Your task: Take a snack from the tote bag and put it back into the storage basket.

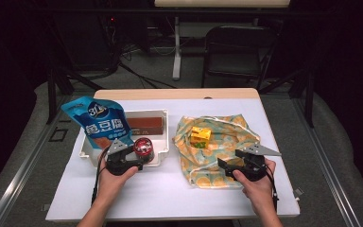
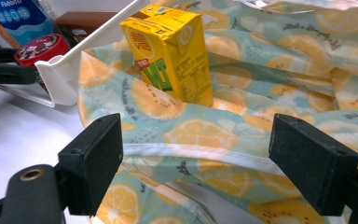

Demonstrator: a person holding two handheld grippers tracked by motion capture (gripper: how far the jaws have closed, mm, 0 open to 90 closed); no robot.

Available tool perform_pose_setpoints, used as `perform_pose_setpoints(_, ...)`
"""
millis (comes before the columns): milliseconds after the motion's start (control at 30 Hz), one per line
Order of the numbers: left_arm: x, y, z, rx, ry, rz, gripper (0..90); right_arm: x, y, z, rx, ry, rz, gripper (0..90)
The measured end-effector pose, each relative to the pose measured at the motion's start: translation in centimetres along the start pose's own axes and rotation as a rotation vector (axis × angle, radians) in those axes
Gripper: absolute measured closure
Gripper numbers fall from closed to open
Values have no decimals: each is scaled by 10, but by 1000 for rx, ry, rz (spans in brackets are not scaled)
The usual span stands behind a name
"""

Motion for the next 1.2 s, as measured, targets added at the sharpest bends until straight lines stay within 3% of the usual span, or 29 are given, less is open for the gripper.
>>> perform_pose_setpoints(133,-2,-3,-22,9,34,-59,232,-2,3,-5,-8,4,1,171)
perform_pose_setpoints(167,-2,-3,-27,4,48,-64,287,-3,4,-6,-10,2,-6,172)
perform_pose_setpoints(200,-3,-1,-31,-31,65,-68,374,-4,5,-7,-12,3,-2,173)
perform_pose_setpoints(267,-5,1,-34,-77,74,-87,584,-5,6,-8,-16,1,-2,172)
perform_pose_setpoints(367,-11,3,-30,-60,28,-102,785,-6,10,-8,-34,9,4,173)
perform_pose_setpoints(400,-12,5,-28,-74,14,-102,820,-6,10,-8,-38,15,10,173)
perform_pose_setpoints(467,-14,5,-22,-57,-10,-114,896,-6,12,-8,-46,16,10,174)
perform_pose_setpoints(600,-11,5,-14,-57,-15,-169,900,-5,13,-7,-57,25,11,174)
perform_pose_setpoints(733,-5,1,-7,-25,-20,-196,900,-5,14,-6,-68,23,7,175)
perform_pose_setpoints(1000,6,-5,2,-11,-9,-211,900,-4,13,-6,-68,33,5,179)
perform_pose_setpoints(1200,14,-7,8,35,-12,-204,900,-4,13,-6,-67,35,2,181)
Point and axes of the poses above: each handheld gripper's, and its own axes: z roughly forward along the jaws, x roughly out of its top, y roughly to its right, the point moved 7 cm from there along z, roughly forward along the jaws, and after that the axes turned 2 degrees about z, right-handed, at the moved point
